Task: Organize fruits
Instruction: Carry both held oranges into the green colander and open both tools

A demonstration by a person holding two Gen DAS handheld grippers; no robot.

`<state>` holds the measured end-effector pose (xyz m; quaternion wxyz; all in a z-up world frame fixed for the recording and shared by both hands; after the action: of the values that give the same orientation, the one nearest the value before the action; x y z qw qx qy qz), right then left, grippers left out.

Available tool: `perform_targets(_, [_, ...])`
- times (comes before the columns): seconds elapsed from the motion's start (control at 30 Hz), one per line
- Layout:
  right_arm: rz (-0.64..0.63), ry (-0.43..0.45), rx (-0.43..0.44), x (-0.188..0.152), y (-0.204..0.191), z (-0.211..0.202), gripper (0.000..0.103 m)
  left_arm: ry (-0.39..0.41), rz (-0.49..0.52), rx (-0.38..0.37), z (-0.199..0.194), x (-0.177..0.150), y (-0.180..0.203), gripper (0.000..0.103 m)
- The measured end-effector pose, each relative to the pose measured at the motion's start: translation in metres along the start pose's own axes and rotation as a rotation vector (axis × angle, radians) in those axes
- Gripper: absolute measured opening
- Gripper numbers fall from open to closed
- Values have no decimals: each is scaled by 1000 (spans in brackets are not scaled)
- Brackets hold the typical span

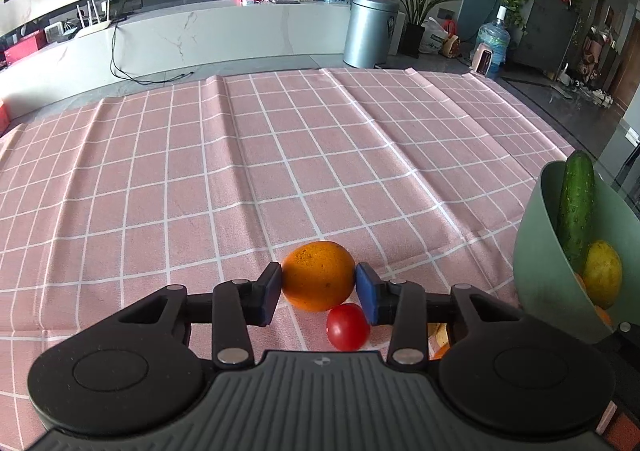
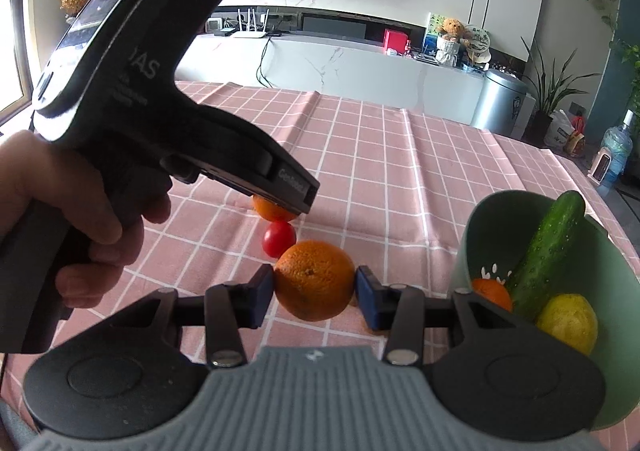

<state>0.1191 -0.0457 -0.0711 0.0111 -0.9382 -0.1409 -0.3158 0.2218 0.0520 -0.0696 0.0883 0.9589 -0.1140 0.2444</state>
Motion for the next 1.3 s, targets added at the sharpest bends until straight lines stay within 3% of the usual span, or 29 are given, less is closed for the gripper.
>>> perform_targets(0.2, [20, 15, 65, -8, 8, -27, 41, 36, -102, 0, -23, -8, -9, 45])
perform_targets(0.4, [24, 36, 99, -17, 16, -51, 41, 61, -96, -10, -53, -19, 3, 45])
perform_targets(0.63, [77, 90, 98, -28, 39, -88, 41, 127, -163, -85, -87, -34, 29, 45])
perform_targets(0.93, [203, 138, 48, -43, 91, -123, 41, 162, -52, -160, -109, -29, 88, 45])
perform_targets(1.3, [352, 118, -8, -63, 158, -129, 41, 105, 83, -188, -93, -14, 145, 45])
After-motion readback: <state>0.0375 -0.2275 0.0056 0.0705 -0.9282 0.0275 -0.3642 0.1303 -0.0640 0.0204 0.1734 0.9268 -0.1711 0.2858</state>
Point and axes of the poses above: each gripper's, at about its wrist camera, not at the fingertips, and z roughly the way its jaws point, y to its right, x to its top, the point moved 3 cm from there along z, roughly the way its jaws point, and after that the axes turned 13 degrees about -y, right-handed, at the moved point
